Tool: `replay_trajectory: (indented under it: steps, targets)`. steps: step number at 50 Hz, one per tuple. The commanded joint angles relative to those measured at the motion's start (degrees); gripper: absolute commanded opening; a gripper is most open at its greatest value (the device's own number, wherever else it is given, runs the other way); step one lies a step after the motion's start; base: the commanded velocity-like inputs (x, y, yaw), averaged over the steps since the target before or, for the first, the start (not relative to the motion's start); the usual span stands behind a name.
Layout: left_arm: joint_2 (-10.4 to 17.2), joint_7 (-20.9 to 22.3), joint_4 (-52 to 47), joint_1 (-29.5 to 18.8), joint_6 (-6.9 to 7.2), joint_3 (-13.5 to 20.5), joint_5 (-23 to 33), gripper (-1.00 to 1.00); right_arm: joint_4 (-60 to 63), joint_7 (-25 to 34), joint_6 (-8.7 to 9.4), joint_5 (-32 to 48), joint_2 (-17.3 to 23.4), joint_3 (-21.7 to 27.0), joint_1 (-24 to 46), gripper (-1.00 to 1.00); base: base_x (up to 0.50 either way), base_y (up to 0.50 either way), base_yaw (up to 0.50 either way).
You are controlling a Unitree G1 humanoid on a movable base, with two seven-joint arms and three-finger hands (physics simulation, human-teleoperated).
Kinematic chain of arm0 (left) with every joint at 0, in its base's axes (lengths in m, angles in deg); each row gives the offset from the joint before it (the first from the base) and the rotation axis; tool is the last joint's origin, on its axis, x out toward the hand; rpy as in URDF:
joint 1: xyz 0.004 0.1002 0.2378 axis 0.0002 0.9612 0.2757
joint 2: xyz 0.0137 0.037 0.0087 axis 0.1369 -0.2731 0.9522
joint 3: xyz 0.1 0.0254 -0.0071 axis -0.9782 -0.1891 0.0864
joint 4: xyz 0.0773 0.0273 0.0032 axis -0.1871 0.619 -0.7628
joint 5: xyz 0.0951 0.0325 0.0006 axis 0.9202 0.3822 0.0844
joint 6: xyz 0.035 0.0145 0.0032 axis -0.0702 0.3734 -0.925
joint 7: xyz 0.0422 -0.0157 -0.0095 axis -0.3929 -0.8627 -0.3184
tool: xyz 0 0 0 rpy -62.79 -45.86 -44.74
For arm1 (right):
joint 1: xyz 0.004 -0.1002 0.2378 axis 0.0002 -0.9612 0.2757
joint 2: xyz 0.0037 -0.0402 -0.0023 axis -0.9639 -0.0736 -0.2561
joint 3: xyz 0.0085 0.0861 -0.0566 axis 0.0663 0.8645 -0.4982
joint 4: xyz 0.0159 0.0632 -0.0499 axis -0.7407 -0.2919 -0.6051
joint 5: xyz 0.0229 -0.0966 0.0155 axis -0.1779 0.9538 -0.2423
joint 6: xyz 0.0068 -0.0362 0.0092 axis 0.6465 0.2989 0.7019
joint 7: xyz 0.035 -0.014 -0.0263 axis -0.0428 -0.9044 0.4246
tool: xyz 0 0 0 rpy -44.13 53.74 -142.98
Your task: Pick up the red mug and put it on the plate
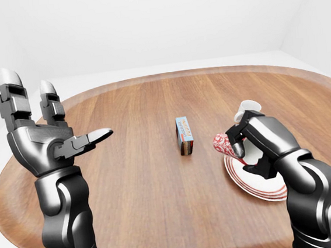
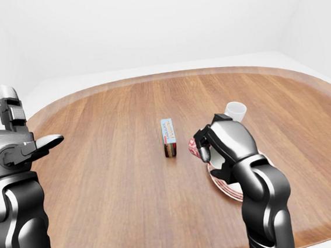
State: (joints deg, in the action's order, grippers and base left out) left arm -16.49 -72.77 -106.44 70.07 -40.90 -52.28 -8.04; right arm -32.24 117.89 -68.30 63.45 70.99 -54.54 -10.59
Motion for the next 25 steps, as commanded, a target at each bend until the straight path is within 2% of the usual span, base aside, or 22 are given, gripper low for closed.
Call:
replay_trajectory:
  steps: [1,8,17,23,25]
  targets:
    - [-0.08,0.11,0.09,-0.02,0.0,-0.08,0.33,0.94,0.29,0.0,0.0,-2.72,3.96,6.74,0.39,-1.0,0.0,0.0,0.0]
    - [-0.38,0.21,-0.46,0.56,0.0,-0.31,0.41,0.95,-4.64,0.0,0.0,-4.45,6.92,9.96,0.41,-1.0,0.0,0.0,0.0]
    - [-0.82,0.28,-1.21,1.08,0.0,-0.6,0.45,0.94,-10.8,0.0,-0.14,-5.35,7.67,11.22,-1.42,-1.0,0.0,0.0,0.0]
    - [-0.68,0.7,-0.7,1.39,0.0,-0.21,0.49,0.94,-15.04,0.0,-4.31,-5.57,9.57,12.2,-1.22,-1.0,0.0,0.0,0.0]
    - [-0.64,0.68,-1.13,1.48,0.0,-0.08,0.3,0.94,-16.17,0.0,-4.65,-5.42,9.86,12.21,-0.58,-1.0,0.0,0.0,0.0]
